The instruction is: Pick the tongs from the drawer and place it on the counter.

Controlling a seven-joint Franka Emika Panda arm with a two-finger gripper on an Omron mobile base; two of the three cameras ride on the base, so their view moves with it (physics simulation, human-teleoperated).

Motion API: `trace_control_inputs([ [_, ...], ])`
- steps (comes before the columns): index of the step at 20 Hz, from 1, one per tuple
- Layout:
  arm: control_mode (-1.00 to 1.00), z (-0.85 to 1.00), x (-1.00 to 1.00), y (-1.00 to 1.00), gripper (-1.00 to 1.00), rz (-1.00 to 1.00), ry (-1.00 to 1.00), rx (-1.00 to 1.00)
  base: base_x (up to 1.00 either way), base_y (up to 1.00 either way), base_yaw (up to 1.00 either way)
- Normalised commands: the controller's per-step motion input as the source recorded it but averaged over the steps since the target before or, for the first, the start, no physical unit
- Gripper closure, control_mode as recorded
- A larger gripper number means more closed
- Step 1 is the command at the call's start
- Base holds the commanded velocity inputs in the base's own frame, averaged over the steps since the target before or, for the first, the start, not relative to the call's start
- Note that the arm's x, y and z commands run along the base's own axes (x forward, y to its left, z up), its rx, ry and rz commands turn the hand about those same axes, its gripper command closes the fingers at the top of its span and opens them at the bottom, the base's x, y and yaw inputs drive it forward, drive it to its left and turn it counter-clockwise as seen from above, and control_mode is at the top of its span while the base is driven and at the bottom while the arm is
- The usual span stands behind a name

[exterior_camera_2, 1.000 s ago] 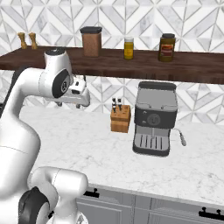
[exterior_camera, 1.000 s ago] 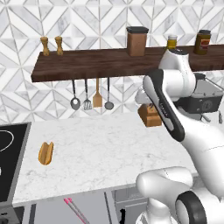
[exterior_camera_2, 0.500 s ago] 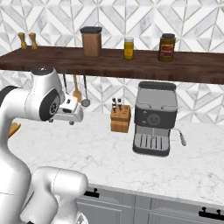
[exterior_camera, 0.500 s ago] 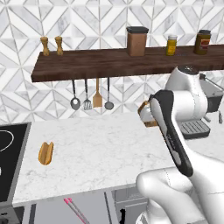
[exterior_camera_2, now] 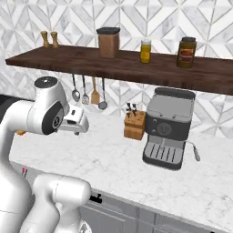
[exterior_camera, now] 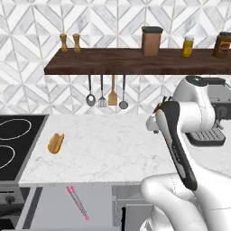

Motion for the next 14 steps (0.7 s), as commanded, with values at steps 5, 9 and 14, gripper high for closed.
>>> trace_control_inputs([
  [5,1.0,0.0,0.0,0.0,-1.0,0.0,0.0,0.0,-0.16,-0.32,0.81],
  [9,1.0,0.0,0.0,0.0,-1.0,0.0,0.0,0.0,-0.04,-0.26,0.84],
  [14,1.0,0.0,0.0,0.0,-1.0,0.0,0.0,0.0,-0.02,0.05,0.75],
])
